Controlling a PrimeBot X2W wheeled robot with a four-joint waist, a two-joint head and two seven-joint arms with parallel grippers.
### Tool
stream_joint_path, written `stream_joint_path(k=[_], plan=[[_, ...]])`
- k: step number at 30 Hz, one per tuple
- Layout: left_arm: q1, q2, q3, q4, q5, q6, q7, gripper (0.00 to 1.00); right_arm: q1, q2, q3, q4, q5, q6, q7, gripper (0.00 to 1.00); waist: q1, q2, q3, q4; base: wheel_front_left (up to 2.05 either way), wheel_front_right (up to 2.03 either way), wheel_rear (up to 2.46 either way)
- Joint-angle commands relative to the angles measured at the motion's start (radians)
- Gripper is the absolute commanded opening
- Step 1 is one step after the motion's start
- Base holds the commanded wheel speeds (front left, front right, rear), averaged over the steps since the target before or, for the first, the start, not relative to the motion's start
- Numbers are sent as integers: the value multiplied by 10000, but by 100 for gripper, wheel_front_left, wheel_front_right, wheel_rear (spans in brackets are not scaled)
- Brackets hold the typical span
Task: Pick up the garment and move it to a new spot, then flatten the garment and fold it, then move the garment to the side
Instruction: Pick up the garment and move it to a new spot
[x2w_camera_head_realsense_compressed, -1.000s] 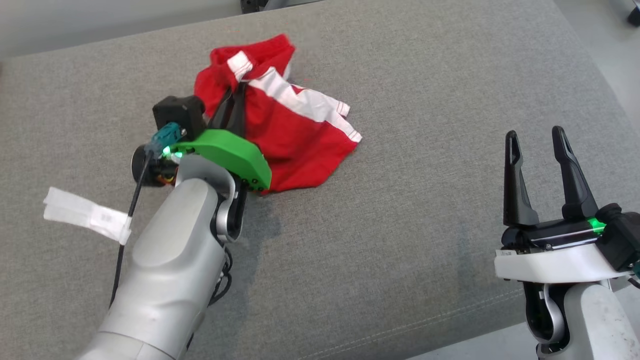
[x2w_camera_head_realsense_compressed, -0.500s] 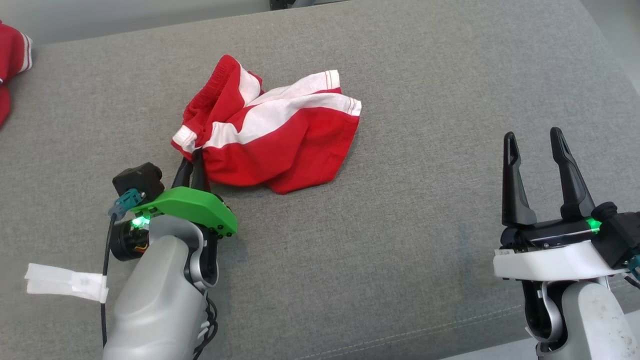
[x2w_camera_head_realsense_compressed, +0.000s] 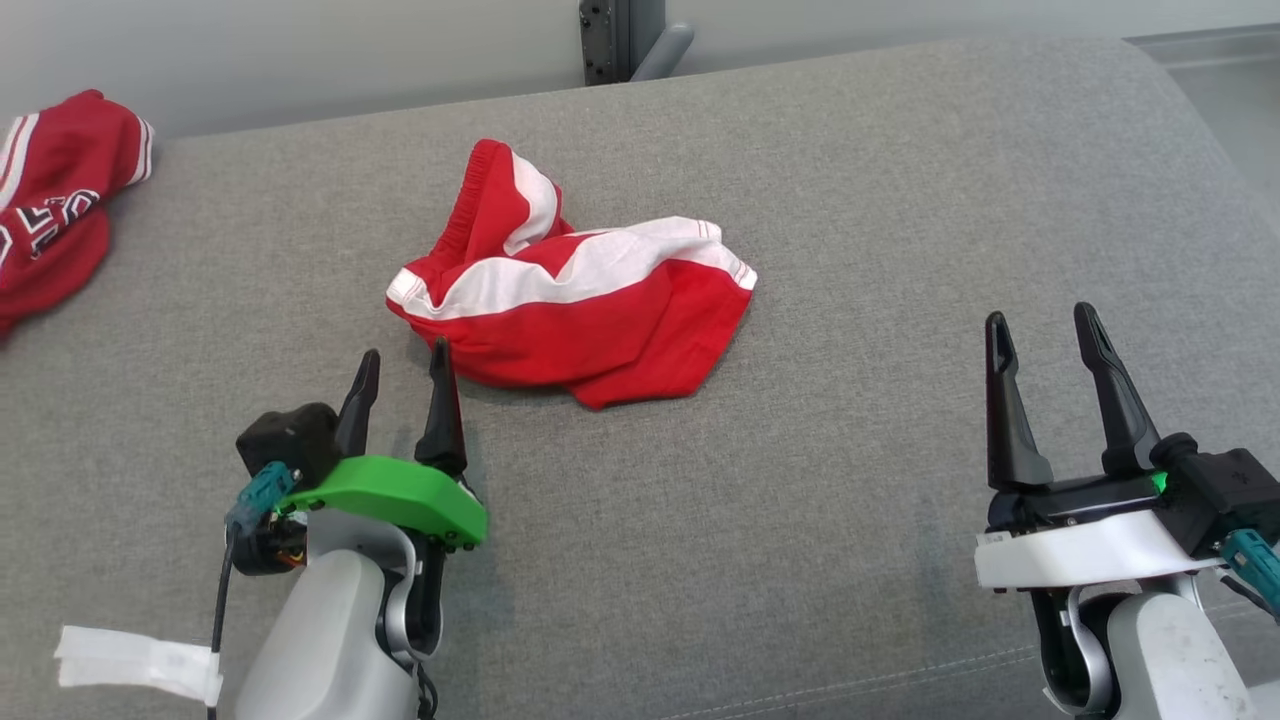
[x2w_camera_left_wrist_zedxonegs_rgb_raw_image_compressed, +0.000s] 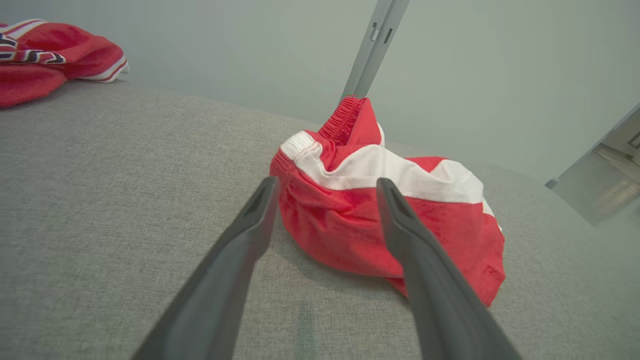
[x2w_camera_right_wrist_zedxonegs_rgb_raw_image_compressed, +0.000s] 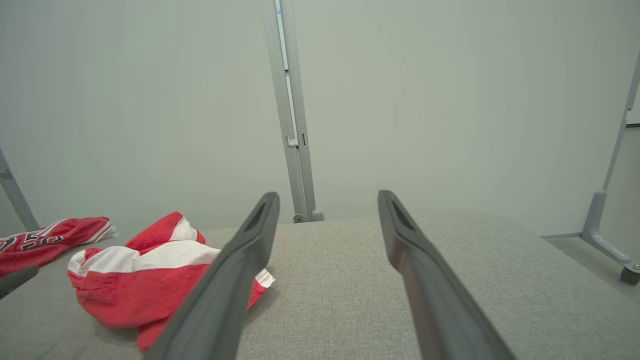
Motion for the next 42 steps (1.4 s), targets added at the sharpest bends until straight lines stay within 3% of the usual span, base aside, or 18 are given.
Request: stream_joint_path(k=[1,13,23,42], plan=[[308,17,67,-209,205,-47,-6,100,151,-22,-11,56,-83,-1,-30,100,1,0,-249,125,0,0,0],[2384,21,870,-2744,1910,51,-2,100,544,-22,141,407,-238,-1,-30,100,1,0,-851,414,0,0,0],[4107,19,1504,-4200,2379,322,-3,100,1093,-22,-45,651,-120,-1,-30,100,1,0,-1047,584,0,0,0],[4650,19,1612,-4666,2478,569,-3,100,1071,-22,42,945,3,-1,-30,100,1,0,-1016,697,0,0,0]])
